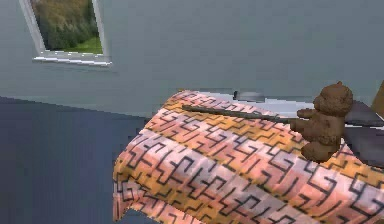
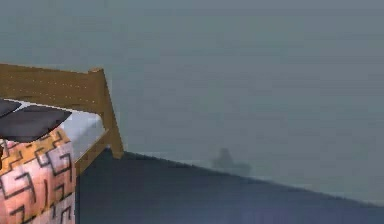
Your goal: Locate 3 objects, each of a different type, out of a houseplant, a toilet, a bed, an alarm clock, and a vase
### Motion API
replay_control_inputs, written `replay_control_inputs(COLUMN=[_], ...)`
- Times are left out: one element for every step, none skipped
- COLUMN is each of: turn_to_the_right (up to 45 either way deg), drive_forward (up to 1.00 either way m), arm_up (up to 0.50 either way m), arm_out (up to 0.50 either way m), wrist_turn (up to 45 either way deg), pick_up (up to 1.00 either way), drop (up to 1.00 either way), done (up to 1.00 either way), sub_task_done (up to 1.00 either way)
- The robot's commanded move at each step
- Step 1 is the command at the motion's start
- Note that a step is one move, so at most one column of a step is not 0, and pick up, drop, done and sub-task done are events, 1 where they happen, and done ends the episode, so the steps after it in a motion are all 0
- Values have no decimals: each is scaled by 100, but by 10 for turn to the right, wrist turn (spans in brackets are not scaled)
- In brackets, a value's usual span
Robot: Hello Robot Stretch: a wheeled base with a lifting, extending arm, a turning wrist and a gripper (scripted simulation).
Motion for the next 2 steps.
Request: replay_control_inputs(turn_to_the_right=[-90, 0], drive_forward=[0, 20], arm_up=[0, 0], arm_out=[0, 0], wrist_turn=[0, 0], pick_up=[0, 0], drop=[0, 0], done=[0, 0], sub_task_done=[0, 0])
